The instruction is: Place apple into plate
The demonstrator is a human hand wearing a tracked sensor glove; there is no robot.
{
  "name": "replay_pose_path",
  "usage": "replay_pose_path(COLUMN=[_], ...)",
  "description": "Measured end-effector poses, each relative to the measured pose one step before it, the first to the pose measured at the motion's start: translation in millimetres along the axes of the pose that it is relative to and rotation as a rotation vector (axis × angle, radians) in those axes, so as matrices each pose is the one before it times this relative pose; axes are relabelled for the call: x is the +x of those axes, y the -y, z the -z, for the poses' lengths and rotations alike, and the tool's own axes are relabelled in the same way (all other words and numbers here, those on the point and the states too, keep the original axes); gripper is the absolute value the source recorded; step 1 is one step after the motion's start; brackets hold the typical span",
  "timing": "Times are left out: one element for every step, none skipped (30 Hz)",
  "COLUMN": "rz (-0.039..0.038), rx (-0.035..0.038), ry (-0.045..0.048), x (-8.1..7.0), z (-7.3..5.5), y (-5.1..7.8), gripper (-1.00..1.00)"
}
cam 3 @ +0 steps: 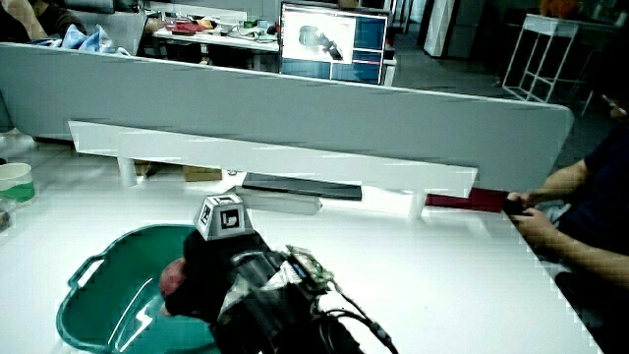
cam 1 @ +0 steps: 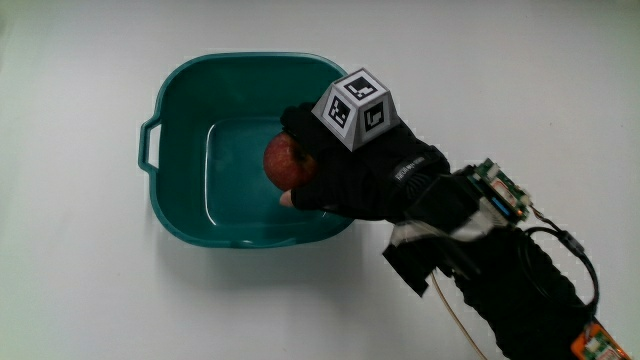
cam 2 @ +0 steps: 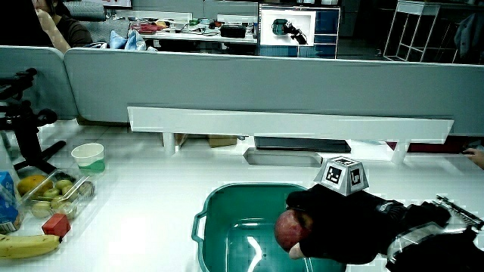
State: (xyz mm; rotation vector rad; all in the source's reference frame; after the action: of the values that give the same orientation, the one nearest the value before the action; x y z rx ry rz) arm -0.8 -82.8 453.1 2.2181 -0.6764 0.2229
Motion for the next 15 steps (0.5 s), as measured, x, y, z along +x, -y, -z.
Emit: replay_pose_path(rz=[-0.00257,-0.00057,0.01203,-0.0045,0.00354,0.00414,-0.00373,0.0264,-0.00246,-0.00328,0.00643,0.00399,-0.00456,-0.01606,-0.01678], rx=[0.00581,-0.01997,0.0052,-0.01,0.00814,-0.00237,-0.01795,-0.00446,-0.01329,-0.00418,0.00927,0.0037,0.02336,0.01919,0.01246], ry=[-0.01833,-0.01547,0.00486,-0.00604,0.01331,0.02237,0.00268,0.01696,-0.0154,-0.01907,0.00766,0.00871,-0.00579,-0.0235,-0.00985], x=[-0.13,1.77,0.27,-0.97,-2.43,-1.63,-1.25,0.64,0.58,0.47,-0.37,-0.8,-1.69,-3.11,-4.96], z=[-0.95,1.86,0.11,0.13,-0.73,0.81,1.16,1.71,-0.03,-1.39,-1.88,-1.87,-3.36,-4.63,-5.01], y=[1.39,-1.81,0.38,0.51,1.38,-0.48,-0.63,-1.5,0.53,2.2,2.5,2.58,4.44,5.76,6.34], gripper=[0.0,0.0,0.0,0.0,0.0,0.0,0.0,0.0,-0.07,-0.13,-0.2,-0.27,-0.33,-0.4,-0.47])
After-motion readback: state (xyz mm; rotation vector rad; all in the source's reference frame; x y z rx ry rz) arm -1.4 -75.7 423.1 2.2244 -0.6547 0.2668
